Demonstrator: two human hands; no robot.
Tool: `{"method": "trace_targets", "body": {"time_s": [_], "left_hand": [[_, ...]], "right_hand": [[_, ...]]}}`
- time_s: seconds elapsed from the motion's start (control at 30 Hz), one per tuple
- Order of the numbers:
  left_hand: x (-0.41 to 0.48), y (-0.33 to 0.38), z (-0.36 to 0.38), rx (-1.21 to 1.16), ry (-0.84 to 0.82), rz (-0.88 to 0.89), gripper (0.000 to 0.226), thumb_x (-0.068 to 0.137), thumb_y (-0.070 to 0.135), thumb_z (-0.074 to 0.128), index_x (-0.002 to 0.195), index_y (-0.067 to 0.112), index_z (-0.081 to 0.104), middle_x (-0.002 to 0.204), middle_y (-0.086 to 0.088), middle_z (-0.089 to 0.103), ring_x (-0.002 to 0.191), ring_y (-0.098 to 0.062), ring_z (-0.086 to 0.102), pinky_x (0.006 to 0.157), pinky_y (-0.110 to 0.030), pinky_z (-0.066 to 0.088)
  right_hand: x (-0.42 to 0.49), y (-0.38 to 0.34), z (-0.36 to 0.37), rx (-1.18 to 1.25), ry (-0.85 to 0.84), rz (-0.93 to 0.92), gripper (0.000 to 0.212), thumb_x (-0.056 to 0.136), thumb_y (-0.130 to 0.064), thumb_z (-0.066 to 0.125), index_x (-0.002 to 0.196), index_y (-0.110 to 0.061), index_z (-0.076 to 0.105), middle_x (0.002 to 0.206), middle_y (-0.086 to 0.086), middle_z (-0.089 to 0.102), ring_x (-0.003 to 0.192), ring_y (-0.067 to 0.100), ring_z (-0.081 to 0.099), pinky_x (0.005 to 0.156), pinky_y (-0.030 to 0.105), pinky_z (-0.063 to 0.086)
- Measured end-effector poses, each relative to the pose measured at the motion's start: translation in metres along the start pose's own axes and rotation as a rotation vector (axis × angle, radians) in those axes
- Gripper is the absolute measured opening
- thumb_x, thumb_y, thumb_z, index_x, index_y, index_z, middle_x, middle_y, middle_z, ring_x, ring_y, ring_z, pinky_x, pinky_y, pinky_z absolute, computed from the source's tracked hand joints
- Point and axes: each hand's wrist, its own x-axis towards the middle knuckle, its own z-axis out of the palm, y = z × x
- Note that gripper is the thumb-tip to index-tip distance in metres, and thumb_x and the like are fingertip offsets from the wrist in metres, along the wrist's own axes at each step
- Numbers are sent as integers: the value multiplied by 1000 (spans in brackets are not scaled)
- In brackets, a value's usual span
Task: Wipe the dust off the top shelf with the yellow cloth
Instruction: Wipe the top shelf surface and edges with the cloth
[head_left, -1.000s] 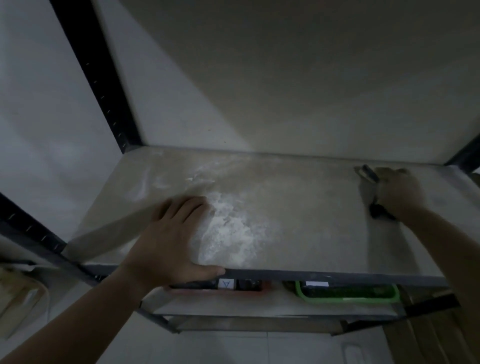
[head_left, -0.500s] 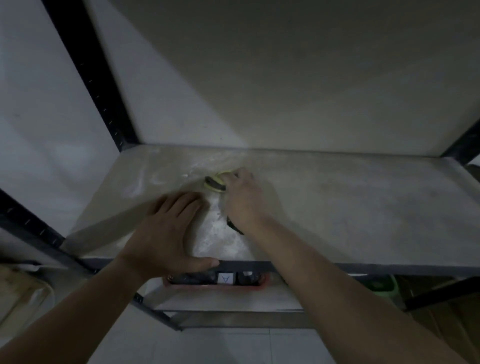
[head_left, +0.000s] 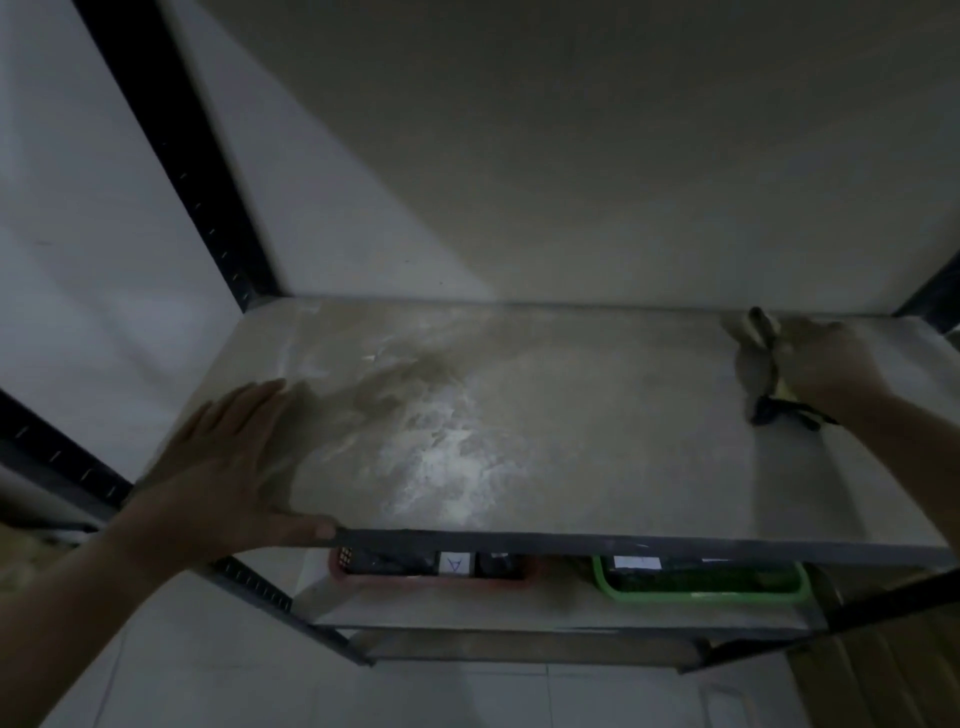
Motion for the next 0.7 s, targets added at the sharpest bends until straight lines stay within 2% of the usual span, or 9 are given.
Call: {"method": "trace_targets", "body": {"time_s": [0.03,0.07,0.17,0.3,0.37,0.43,0.53,0.6,0.7], "left_hand": [[-1,-1,1,-6,-8,-10,148,46,110,42,164,24,16,169,2,17,155,-23,19,125,-46,18],[-1,-2,3,-13,-2,-13,148,46,110,43,163,21,20,168,1,21,153,-24,23,124,-46,19],[-1,-3,10,-14,33,-8,144,49,108,44,159,17,30,164,-2,30,149,-27,31,121,-50,25],[1,-3,12,-7,66,5,142,51,108,42,157,15,34,162,-3,33,147,-28,33,121,-52,26],[1,-2,11,-2,62,6,143,50,109,41,158,16,31,164,-1,30,149,-26,30,122,-49,22],[0,-2,11,-5,58,7,142,51,109,41,158,17,31,164,-1,30,149,-26,30,123,-49,21],[-1,-2,11,-28,69,7,142,51,109,42,158,16,32,163,-1,31,150,-25,29,122,-52,24],[0,-4,12,-36,74,9,142,52,109,42,158,16,31,164,-1,30,151,-25,28,122,-52,25],[-1,-3,12,-14,63,15,142,52,109,41,160,17,28,166,1,26,152,-23,25,124,-50,21]], "right_hand": [[-4,0,5,-48,59,92,50,88,-48,28,113,-19,60,107,31,59,93,43,58,74,41,55],[-11,-8,5,-44,122,164,43,89,-38,37,119,-15,58,107,31,58,93,44,58,79,46,52],[-25,-41,8,-3,232,218,36,90,-16,51,125,-8,58,115,31,49,96,48,57,85,48,48],[-31,-92,23,44,178,131,37,89,-21,53,125,-12,60,116,22,49,97,42,59,87,45,49],[-40,-134,35,55,160,88,42,87,-37,49,121,-13,57,112,15,53,98,38,60,85,40,49],[-53,-185,50,15,196,-46,45,83,-46,43,117,-20,58,110,9,55,97,35,60,85,38,50],[-67,-255,74,21,184,-231,36,87,-32,50,120,-24,60,121,12,54,105,35,56,92,41,44],[-78,-287,81,79,145,-279,34,88,-29,48,120,-27,60,121,10,50,101,32,55,86,39,46],[-83,-293,65,184,72,-367,37,95,-19,47,131,-22,54,129,13,48,111,32,52,90,31,38]]}}
